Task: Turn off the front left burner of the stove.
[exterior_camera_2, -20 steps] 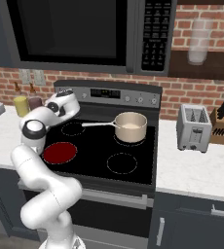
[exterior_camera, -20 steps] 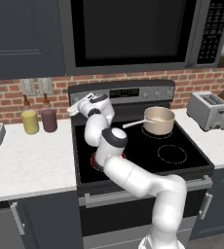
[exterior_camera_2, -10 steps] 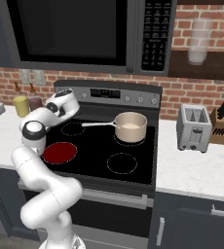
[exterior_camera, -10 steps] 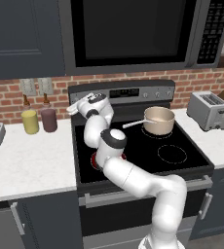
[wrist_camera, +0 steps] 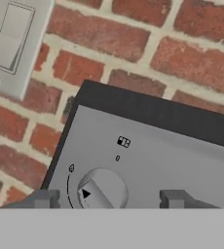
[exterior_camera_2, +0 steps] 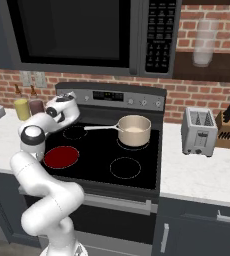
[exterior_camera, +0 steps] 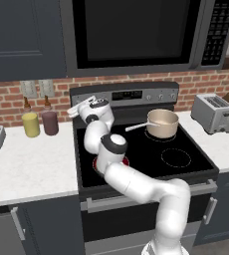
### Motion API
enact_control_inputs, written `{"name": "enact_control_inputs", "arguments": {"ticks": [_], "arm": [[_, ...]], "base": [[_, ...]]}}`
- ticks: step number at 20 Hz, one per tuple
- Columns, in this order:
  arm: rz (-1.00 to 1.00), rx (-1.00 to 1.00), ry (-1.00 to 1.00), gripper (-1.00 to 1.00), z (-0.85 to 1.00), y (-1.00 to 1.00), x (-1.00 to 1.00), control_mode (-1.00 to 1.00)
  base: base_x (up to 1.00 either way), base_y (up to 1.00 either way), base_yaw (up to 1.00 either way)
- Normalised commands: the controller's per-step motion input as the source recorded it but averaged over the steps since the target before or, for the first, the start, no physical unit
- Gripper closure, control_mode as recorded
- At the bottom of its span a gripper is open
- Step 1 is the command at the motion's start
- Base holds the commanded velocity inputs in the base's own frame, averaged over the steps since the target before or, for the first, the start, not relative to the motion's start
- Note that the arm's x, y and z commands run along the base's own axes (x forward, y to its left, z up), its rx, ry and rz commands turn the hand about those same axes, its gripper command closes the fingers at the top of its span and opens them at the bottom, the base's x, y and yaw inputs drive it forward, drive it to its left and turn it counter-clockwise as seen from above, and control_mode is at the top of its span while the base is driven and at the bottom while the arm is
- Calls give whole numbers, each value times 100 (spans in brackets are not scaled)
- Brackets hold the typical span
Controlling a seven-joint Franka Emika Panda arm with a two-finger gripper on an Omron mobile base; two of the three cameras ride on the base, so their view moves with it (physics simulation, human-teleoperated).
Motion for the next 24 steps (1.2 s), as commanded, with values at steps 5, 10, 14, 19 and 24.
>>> {"name": "enact_control_inputs", "arguments": {"ticks": [5, 10, 14, 19, 24], "arm": [[0, 0, 1, 100, 0, 0, 55, -100], [0, 3, 5, 100, 3, 0, 59, -100], [0, 12, 10, 100, 7, 0, 56, -100], [-5, 23, 12, 100, 23, -20, 41, -100], [-8, 32, 11, 100, 38, -46, 18, -100]], "base": [[0, 0, 0], [0, 0, 0], [0, 0, 0], [0, 0, 0], [0, 0, 0]]}}
